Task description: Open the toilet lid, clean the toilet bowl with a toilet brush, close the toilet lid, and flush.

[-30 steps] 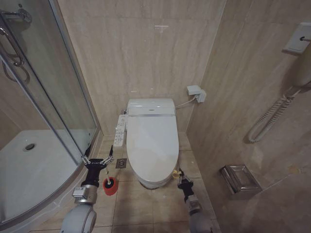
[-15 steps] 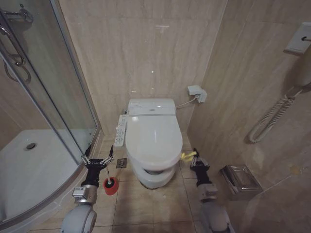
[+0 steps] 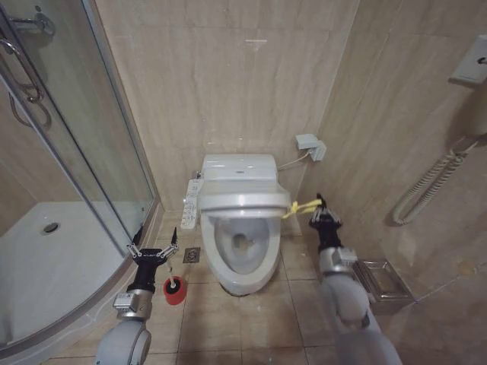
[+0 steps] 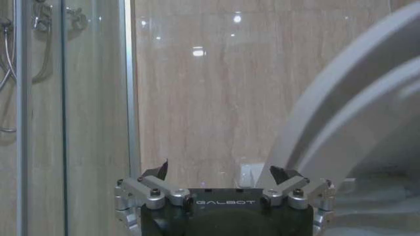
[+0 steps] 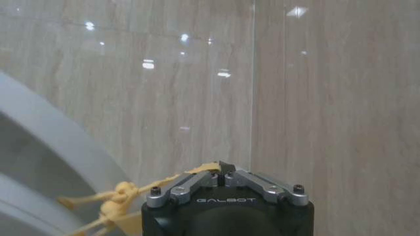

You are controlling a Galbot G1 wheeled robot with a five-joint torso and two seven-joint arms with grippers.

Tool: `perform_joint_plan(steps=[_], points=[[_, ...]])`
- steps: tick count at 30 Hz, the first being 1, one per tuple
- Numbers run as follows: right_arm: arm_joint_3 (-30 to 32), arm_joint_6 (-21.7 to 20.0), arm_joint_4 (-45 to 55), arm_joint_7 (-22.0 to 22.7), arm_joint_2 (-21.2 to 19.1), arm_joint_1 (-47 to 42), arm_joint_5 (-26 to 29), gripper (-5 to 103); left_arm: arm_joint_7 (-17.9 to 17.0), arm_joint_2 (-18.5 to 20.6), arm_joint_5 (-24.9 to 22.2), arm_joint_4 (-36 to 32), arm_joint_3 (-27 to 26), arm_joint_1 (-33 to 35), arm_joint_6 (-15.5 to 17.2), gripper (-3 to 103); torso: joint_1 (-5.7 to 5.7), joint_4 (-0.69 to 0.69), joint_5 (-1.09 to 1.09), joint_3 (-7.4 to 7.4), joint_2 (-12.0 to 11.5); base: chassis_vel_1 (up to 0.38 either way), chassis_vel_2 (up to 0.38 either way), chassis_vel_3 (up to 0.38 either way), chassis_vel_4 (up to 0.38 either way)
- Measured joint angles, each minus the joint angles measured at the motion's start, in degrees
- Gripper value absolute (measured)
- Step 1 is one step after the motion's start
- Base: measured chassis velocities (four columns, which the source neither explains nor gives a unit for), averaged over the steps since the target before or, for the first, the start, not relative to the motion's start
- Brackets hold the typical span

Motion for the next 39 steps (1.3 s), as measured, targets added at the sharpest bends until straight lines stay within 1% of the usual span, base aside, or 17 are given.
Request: perform_joint_plan(steps=[1, 5, 6, 10, 11, 13, 14, 18, 24, 25, 29, 31, 35, 39], points=[[0.00, 0.00, 0.00, 0.00, 0.00, 0.00, 0.00, 1, 0.00, 0.00, 0.00, 0.00, 0.00, 0.00, 0.00, 100, 0.00, 0.00, 0.00, 0.00, 0.00, 0.000, 0.000, 0.000, 0.000], [-0.51, -0.59, -5.49, 0.10, -2.23, 6.29, 2.12, 1, 0.01, 0.00, 0.00, 0.00, 0.00, 0.00, 0.00, 100, 0.00, -0.01, 0.01, 0.00, 0.00, 0.000, 0.000, 0.000, 0.000], [-0.51, -0.59, -5.49, 0.10, -2.23, 6.29, 2.12, 1, 0.01, 0.00, 0.00, 0.00, 0.00, 0.00, 0.00, 100, 0.00, -0.01, 0.01, 0.00, 0.00, 0.000, 0.000, 0.000, 0.000], [-1.72, -1.01, -11.38, 0.58, -4.32, 13.87, 2.90, 1, 0.01, 0.00, 0.00, 0.00, 0.00, 0.00, 0.00, 100, 0.00, 0.00, 0.00, 0.00, 0.00, 0.000, 0.000, 0.000, 0.000], [-1.72, -1.01, -11.38, 0.58, -4.32, 13.87, 2.90, 1, 0.01, 0.00, 0.00, 0.00, 0.00, 0.00, 0.00, 100, 0.00, 0.00, 0.00, 0.00, 0.00, 0.000, 0.000, 0.000, 0.000], [-2.68, -0.92, -14.92, 0.73, -5.86, 18.28, 3.00, 1, 0.01, 0.00, 0.00, 0.00, 0.00, 0.00, 0.00, 100, 0.00, 0.01, -0.01, 0.00, 0.01, 0.000, 0.000, 0.000, 0.000], [-2.68, -0.92, -14.92, 0.73, -5.86, 18.28, 3.00, 1, 0.01, 0.00, 0.00, 0.00, 0.00, 0.00, 0.00, 100, 0.00, 0.01, -0.01, 0.00, 0.01, 0.000, 0.000, 0.000, 0.000], [-4.35, -0.86, -21.06, 0.75, -7.52, 25.34, 3.53, 1, 0.01, 0.00, 0.00, 0.00, 0.00, 0.00, 0.00, 100, 0.00, 0.02, -0.01, 0.00, 0.00, 0.000, 0.000, 0.000, 0.000], [-5.45, -0.83, -25.88, 0.76, -7.29, 29.77, 3.64, 1, 0.01, 0.00, 0.00, 0.00, 0.00, 0.00, 0.00, 100, 0.00, -0.01, -0.01, 0.00, 0.01, 0.000, 0.000, 0.000, 0.000], [-5.84, -0.85, -27.29, 0.76, -6.73, 31.07, 3.64, 1, 0.01, 0.00, 0.00, 0.00, 0.00, 0.00, 0.00, 100, 0.00, -0.06, -0.01, 0.00, 0.01, 0.000, 0.000, 0.000, 0.000], [-7.04, -0.92, -31.22, 0.77, -4.92, 34.74, 3.55, 1, 0.01, 0.00, 0.00, 0.00, 0.00, 0.00, 0.00, 100, -0.01, -0.09, 0.00, 0.00, 0.01, 0.000, 0.000, 0.000, 0.000], [-7.25, -0.93, -31.84, 0.78, -4.69, 35.31, 3.53, 1, 0.01, 0.00, 0.00, 0.00, 0.00, 0.00, 0.00, 100, -0.01, -0.09, 0.00, 0.00, 0.01, 0.000, 0.000, 0.000, 0.000], [-9.51, -1.22, -36.89, 0.78, -3.09, 40.66, 2.90, 1, 0.01, 0.00, 0.00, 0.00, 0.00, 0.00, 0.00, 100, 0.00, -0.07, 0.00, 0.00, 0.01, 0.000, 0.000, 0.000, 0.000], [-11.04, -1.97, -38.51, 0.78, -2.52, 43.24, 2.88, 1, 0.01, 0.00, 0.00, 0.00, 0.00, 0.00, 0.00, 100, 0.00, -0.07, 0.00, 0.00, 0.00, 0.000, 0.000, 0.000, 0.000]])
